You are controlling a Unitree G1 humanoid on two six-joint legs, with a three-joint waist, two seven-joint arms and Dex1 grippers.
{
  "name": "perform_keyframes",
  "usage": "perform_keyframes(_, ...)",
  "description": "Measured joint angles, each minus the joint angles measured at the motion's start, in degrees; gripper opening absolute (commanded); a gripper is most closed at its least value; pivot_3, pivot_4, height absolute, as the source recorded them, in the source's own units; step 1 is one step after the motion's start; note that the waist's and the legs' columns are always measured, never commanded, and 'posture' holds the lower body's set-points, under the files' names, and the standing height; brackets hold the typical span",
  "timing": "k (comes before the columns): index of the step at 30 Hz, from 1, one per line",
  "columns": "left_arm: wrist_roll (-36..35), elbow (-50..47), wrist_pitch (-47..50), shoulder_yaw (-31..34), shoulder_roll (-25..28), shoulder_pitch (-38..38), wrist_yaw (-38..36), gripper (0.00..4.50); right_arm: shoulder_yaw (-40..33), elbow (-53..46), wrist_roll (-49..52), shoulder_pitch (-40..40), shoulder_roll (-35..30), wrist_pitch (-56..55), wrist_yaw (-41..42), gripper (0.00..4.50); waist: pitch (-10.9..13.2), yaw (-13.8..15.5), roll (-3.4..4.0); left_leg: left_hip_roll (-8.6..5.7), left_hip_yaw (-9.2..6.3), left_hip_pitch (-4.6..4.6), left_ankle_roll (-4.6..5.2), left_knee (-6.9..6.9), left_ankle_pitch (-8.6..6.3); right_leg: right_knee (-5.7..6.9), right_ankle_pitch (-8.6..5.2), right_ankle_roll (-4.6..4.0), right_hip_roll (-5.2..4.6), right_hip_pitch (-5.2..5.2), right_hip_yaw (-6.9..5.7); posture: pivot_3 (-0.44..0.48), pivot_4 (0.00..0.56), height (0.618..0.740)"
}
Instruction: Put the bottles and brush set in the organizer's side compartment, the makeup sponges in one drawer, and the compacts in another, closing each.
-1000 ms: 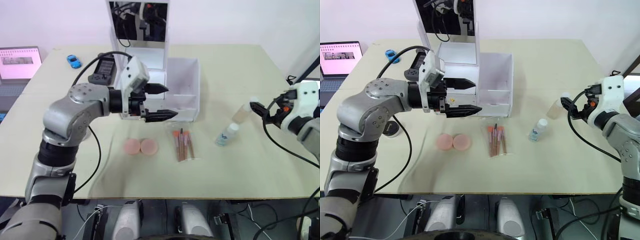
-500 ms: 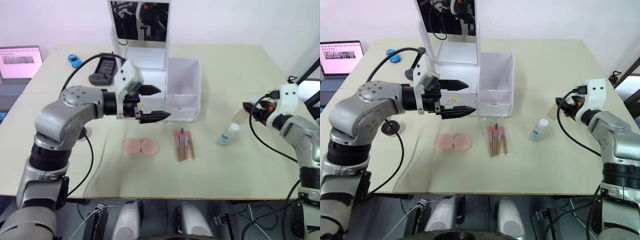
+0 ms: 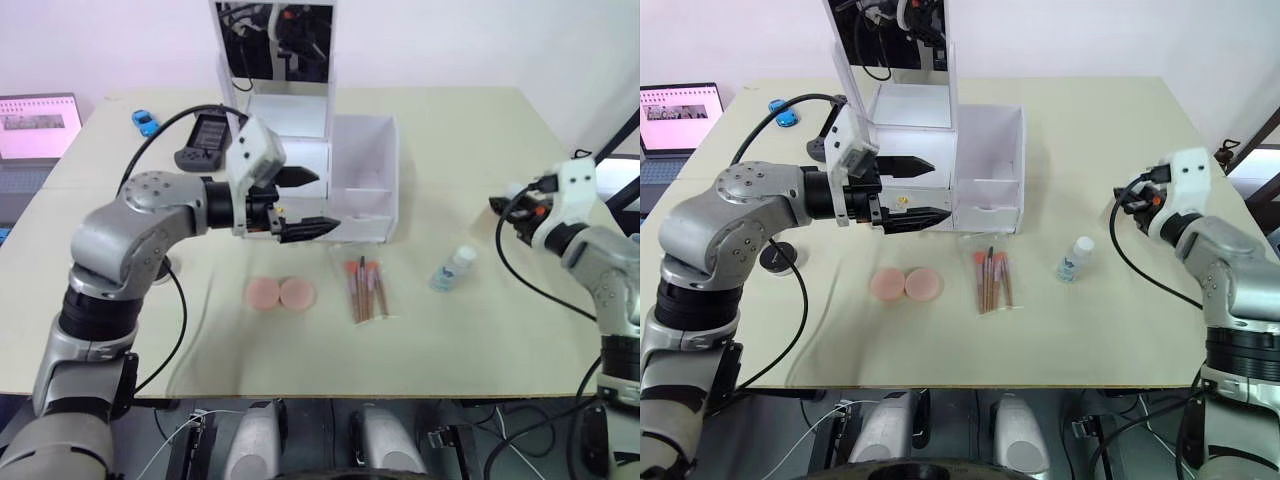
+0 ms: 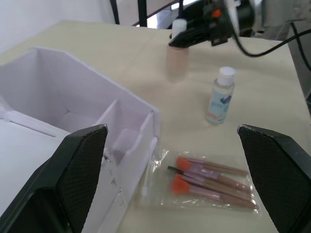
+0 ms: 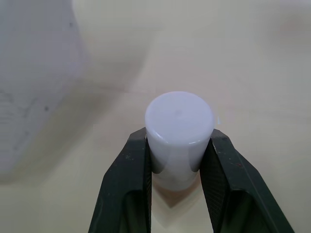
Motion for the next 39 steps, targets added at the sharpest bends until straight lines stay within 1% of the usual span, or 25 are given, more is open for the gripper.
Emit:
perform_keyframes(3, 0.82, 1.29, -1.49, 0.04, 0.13, 1.28, -0.08, 4.5, -0.44, -3.11, 1.26, -3.35, -1.62, 1.67, 1.22, 0.84, 0.0, 0.09, -0.01, 0.04, 0.08, 0.0, -0.05, 0.0, 0.03, 0.08, 0.0, -0.01, 0.06, -0.06, 0.01, 0.0, 0.15, 0.74)
perform_keyframes(6, 1.0, 2.72, -2.95, 0.32, 0.11, 2.17, -0.15, 4.5, 0.25, -5.17, 3.46, -6.4, -1.59, 4.41, 2.96, 0.84, 0.0, 0.06, -0.01, 0.05, 0.14, -0.01, -0.07, 0.01, 0.04, 0.1, 0.01, -0.03, 0.05, -0.08, 0.04, 0.0, 0.15, 0.74)
perform_keyframes(9, 1.39, 4.67, -5.59, 3.17, 0.16, 3.98, -0.13, 4.5, 3.61, -7.47, 6.05, -12.12, -0.7, 8.45, 4.52, 0.84, 0.0, -0.3, 0.01, 0.12, 0.14, 0.0, -0.07, 0.0, 0.04, 0.15, 0.04, -0.06, 0.08, -0.22, 0.23, 0.0, 0.15, 0.74)
perform_keyframes(11, 1.78, 5.71, -6.97, 4.2, 0.3, 4.97, -0.09, 4.5, 5.65, -8.66, 7.02, -15.25, 0.98, 9.99, 4.78, 0.84, 0.0, -0.13, 0.0, 0.18, 0.15, -0.02, -0.07, 0.0, 0.04, 0.15, 0.04, -0.07, 0.13, -0.23, 0.21, 0.0, 0.15, 0.74)
perform_keyframes(13, 2.23, 5.96, -8.39, 5.17, 0.67, 6.78, -0.05, 4.5, 8.61, -8.6, 7.09, -18.28, 4.31, 10.97, 4.31, 0.84, 0.0, -0.12, 0.0, 0.19, 0.14, -0.04, -0.07, -0.01, 0.04, 0.14, 0.04, -0.07, 0.12, -0.25, 0.21, 0.0, 0.15, 0.74)
perform_keyframes(16, 2.7, 5.78, -9.42, 5.86, 0.85, 8.87, 0.28, 4.5, 12.62, -6.41, 6.0, -19.96, 7.74, 11.09, 4.0, 0.84, 0.0, 0.22, -0.02, 0.18, 0.17, -0.1, -0.07, 0.0, 0.04, 0.14, 0.04, -0.07, 0.08, -0.28, 0.2, 0.0, 0.15, 0.74)
perform_keyframes(20, 2.86, 4.53, -9.43, 6.28, 1.02, 11.24, 1.19, 4.5, 15.59, -2.75, 3.83, -20.6, 10.27, 11.06, 3.44, 0.84, 0.01, 0.4, -0.03, 0.13, 0.25, -0.17, -0.07, 0.03, 0.04, 0.12, 0.04, -0.06, 0.02, -0.3, 0.19, 0.0, 0.15, 0.74)
perform_keyframes(24, 2.87, 2.75, -9.43, 6.48, 1.2, 11.89, 1.87, 4.5, 17.0, -2.31, 2.77, -20.68, 11.78, 11.09, 3.47, 0.84, 0.01, 0.13, -0.03, 0.17, 0.24, -0.15, -0.07, 0.0, 0.04, 0.15, 0.04, -0.07, 0.1, -0.32, 0.18, 0.0, 0.15, 0.74)
perform_keyframes(28, 2.88, 2.51, -9.42, 6.49, 1.19, 12.88, 2.49, 4.5, 17.97, -2.0, 1.06, -20.31, 12.12, 10.76, 3.36, 0.84, 0.01, -0.01, -0.03, 0.22, 0.25, -0.14, -0.07, -0.01, 0.04, 0.17, 0.06, -0.1, 0.14, -0.34, 0.19, 0.0, 0.15, 0.74)
perform_keyframes(39, 3.73, 2.63, -9.62, 5.97, 0.95, 12.43, 2.53, 4.5, 23.01, 0.76, -6.49, -16.9, 13.67, 6.78, 3.11, 0.84, 0.01, 0.07, -0.03, 0.22, 0.36, -0.14, -0.07, 0.0, 0.04, 0.17, 0.06, -0.1, 0.14, -0.34, 0.2, 0.0, 0.15, 0.74)
